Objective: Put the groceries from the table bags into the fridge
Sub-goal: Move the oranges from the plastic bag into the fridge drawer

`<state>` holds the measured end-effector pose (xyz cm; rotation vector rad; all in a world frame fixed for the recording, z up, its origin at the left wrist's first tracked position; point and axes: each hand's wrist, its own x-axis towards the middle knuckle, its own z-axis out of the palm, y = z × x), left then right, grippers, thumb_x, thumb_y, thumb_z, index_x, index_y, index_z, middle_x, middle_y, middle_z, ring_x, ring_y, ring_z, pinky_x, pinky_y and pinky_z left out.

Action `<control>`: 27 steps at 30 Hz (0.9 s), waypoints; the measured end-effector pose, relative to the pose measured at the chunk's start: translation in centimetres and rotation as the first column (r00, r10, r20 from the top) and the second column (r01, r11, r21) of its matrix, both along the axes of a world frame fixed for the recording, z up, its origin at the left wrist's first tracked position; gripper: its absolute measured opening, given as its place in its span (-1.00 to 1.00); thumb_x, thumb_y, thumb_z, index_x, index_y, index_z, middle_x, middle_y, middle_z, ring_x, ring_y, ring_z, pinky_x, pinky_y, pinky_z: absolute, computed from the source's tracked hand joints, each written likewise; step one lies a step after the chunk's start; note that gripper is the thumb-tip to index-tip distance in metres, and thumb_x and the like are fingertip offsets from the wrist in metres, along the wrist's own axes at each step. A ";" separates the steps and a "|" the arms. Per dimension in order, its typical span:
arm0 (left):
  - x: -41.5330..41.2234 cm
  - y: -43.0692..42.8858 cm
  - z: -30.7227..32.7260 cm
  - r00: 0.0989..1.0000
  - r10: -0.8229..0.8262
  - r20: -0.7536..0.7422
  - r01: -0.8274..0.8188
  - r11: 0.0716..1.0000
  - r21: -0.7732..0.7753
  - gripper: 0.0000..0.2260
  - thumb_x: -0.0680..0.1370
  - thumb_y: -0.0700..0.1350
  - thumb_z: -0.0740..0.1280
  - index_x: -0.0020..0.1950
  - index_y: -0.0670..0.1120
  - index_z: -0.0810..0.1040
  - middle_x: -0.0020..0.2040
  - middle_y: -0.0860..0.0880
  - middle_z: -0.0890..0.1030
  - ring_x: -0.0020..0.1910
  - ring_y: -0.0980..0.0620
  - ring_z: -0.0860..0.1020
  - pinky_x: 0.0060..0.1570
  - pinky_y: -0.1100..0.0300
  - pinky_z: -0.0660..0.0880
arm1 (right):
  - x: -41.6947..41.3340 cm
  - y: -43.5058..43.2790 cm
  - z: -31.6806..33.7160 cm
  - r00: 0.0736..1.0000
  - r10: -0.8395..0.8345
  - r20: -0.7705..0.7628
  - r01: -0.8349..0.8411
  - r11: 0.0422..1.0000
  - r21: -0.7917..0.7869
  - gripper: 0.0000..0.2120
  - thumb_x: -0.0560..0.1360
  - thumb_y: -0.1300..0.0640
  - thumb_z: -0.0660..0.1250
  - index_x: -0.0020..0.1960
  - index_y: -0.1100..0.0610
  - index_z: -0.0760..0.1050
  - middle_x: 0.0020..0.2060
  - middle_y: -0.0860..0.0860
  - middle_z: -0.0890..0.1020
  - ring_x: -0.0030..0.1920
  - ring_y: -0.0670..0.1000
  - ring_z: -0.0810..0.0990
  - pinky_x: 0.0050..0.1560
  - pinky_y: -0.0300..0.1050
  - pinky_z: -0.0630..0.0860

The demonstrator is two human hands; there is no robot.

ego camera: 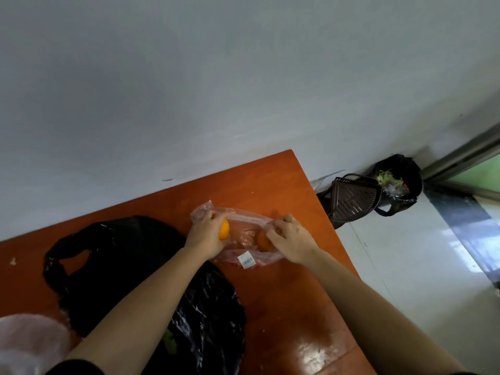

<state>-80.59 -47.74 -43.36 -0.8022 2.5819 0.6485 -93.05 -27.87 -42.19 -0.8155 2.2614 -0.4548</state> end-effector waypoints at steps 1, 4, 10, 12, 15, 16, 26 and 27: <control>0.3 0.3 0.0 1.000 0.000 0.007 0.000 1.000 0.007 -0.34 0.47 0.01 0.49 0.51 0.15 0.29 0.46 -0.04 0.33 0.38 -0.18 0.42 0.25 -0.05 0.49 | 0.1 0.3 0.0 1.000 0.003 0.010 -0.004 1.000 0.007 -0.66 0.61 -0.13 0.14 0.25 0.02 0.49 0.05 0.00 0.43 0.04 0.07 0.51 0.06 0.06 0.52; 1.1 1.1 -0.4 0.999 0.000 0.047 -0.001 1.000 0.021 -0.30 0.46 0.02 0.50 0.53 0.16 0.26 0.51 -0.04 0.29 0.42 -0.18 0.38 0.30 -0.03 0.45 | 0.8 1.2 -0.2 0.997 0.019 -0.074 -0.019 1.000 0.009 -0.71 0.63 -0.06 0.19 0.23 0.11 0.41 0.04 0.02 0.47 0.00 0.12 0.56 -0.07 -0.01 0.49; 1.2 2.6 -0.5 0.997 -0.005 0.075 0.002 0.999 0.038 -0.24 0.45 0.02 0.50 0.57 0.13 0.20 0.54 -0.06 0.24 0.48 -0.19 0.30 0.40 -0.05 0.36 | 0.8 2.3 0.0 0.911 0.240 -0.336 -0.212 0.970 0.117 -0.23 0.49 0.37 0.34 0.55 -0.05 0.10 0.43 0.12 0.27 0.32 0.15 0.40 0.17 0.06 0.57; 1.1 3.1 -0.6 0.997 -0.013 0.071 0.010 0.999 0.042 -0.23 0.45 0.01 0.52 0.57 0.13 0.20 0.53 -0.05 0.26 0.46 -0.18 0.33 0.38 -0.06 0.38 | 0.7 2.5 -0.2 0.856 0.406 -0.321 -0.332 0.906 0.261 -0.20 0.47 0.29 0.41 0.56 -0.02 0.10 0.44 0.09 0.26 0.35 0.15 0.36 0.16 0.06 0.58; 1.1 4.1 -0.8 0.997 -0.046 0.063 0.045 0.999 0.020 -0.23 0.45 0.00 0.51 0.57 0.10 0.20 0.52 -0.06 0.27 0.46 -0.16 0.33 0.38 -0.05 0.37 | 0.8 2.4 -0.9 0.931 0.279 -0.233 -0.219 0.942 0.254 -0.31 0.49 0.01 0.42 0.50 0.03 0.16 0.36 0.10 0.34 0.30 0.19 0.43 0.15 0.08 0.57; 1.1 4.4 -0.9 0.996 -0.056 0.064 0.055 0.998 0.015 -0.24 0.46 0.00 0.51 0.57 0.09 0.20 0.52 -0.06 0.27 0.46 -0.16 0.32 0.38 -0.05 0.37 | 0.8 2.1 -1.2 0.940 0.245 -0.236 -0.178 0.946 0.270 -0.33 0.48 0.01 0.44 0.46 0.05 0.19 0.31 0.11 0.37 0.26 0.19 0.48 0.12 0.06 0.56; 1.5 5.4 0.3 0.998 0.046 0.037 -0.047 0.999 0.025 -0.24 0.44 0.02 0.52 0.56 0.06 0.23 0.53 -0.08 0.27 0.50 -0.17 0.25 0.42 -0.05 0.31 | 0.6 3.2 -1.2 0.992 0.024 -0.127 -0.024 1.000 -0.002 -0.13 0.32 -0.29 0.53 0.50 -0.03 0.28 0.42 0.07 0.32 0.28 0.20 0.50 0.22 0.14 0.55; 1.6 5.4 0.9 0.997 0.078 0.008 -0.078 0.996 0.043 -0.24 0.41 0.03 0.54 0.54 0.06 0.27 0.51 -0.07 0.31 0.48 -0.16 0.29 0.39 -0.05 0.35 | 0.7 3.4 -0.6 0.991 0.015 -0.135 -0.020 0.999 -0.039 -0.13 0.31 -0.33 0.51 0.49 -0.05 0.28 0.42 0.06 0.31 0.31 0.18 0.46 0.24 0.14 0.53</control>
